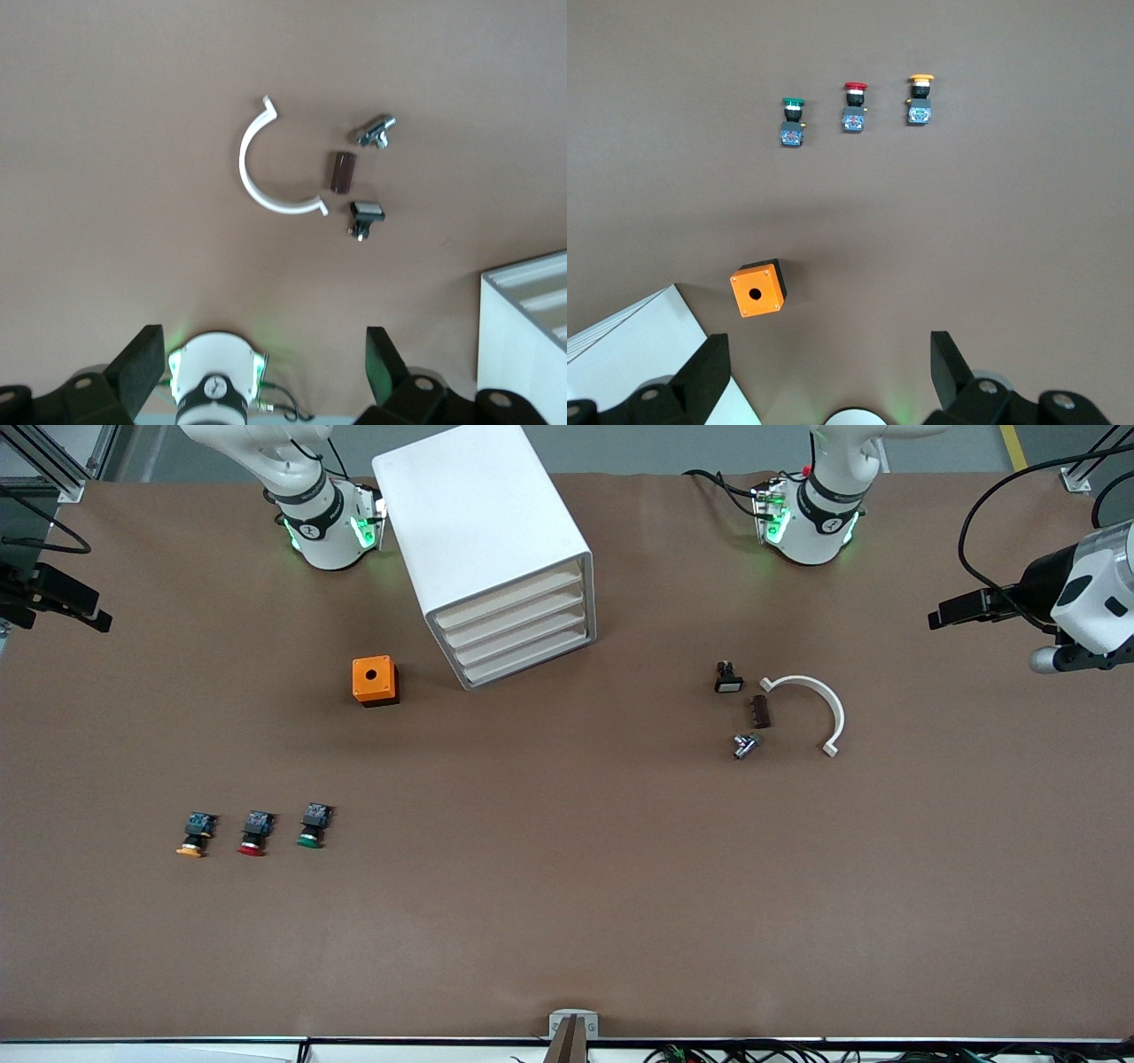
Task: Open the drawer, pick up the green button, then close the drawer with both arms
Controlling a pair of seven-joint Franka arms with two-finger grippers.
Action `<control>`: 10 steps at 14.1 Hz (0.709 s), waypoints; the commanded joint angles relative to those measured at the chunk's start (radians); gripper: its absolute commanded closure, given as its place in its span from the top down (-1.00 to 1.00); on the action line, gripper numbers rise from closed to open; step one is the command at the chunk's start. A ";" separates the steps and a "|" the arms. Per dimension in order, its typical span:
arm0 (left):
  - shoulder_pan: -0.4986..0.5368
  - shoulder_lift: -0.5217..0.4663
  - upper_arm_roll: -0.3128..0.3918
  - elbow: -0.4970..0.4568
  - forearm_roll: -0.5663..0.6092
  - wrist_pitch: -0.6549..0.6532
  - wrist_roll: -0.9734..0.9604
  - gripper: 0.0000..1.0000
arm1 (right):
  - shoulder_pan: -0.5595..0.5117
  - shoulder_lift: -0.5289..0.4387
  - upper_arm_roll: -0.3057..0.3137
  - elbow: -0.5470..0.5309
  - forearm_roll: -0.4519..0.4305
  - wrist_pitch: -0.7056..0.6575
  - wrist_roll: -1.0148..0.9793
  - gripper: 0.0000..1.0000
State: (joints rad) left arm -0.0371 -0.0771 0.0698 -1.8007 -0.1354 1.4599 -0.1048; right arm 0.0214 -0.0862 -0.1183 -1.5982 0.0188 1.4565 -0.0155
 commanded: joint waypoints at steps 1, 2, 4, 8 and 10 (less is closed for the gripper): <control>0.013 -0.024 -0.071 -0.032 0.084 0.124 0.011 1.00 | -0.012 -0.027 0.008 -0.031 0.012 0.024 -0.015 1.00; 0.010 -0.015 -0.080 -0.011 0.098 0.163 0.013 1.00 | -0.011 -0.041 0.009 -0.029 0.010 0.016 -0.024 1.00; -0.001 0.040 -0.080 0.073 0.106 0.162 0.007 1.00 | -0.012 -0.060 0.006 -0.029 0.007 0.016 -0.040 1.00; 0.013 0.132 -0.071 0.236 0.024 0.093 0.011 1.00 | -0.012 -0.060 0.008 -0.029 0.004 0.021 -0.041 1.00; 0.008 0.113 -0.074 0.203 0.075 0.086 0.013 1.00 | -0.009 -0.058 0.009 -0.031 0.004 0.030 -0.043 1.00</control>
State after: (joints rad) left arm -0.0324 0.0264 -0.0019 -1.6157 -0.0822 1.5783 -0.1043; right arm 0.0214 -0.1264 -0.1177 -1.6057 0.0188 1.4695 -0.0429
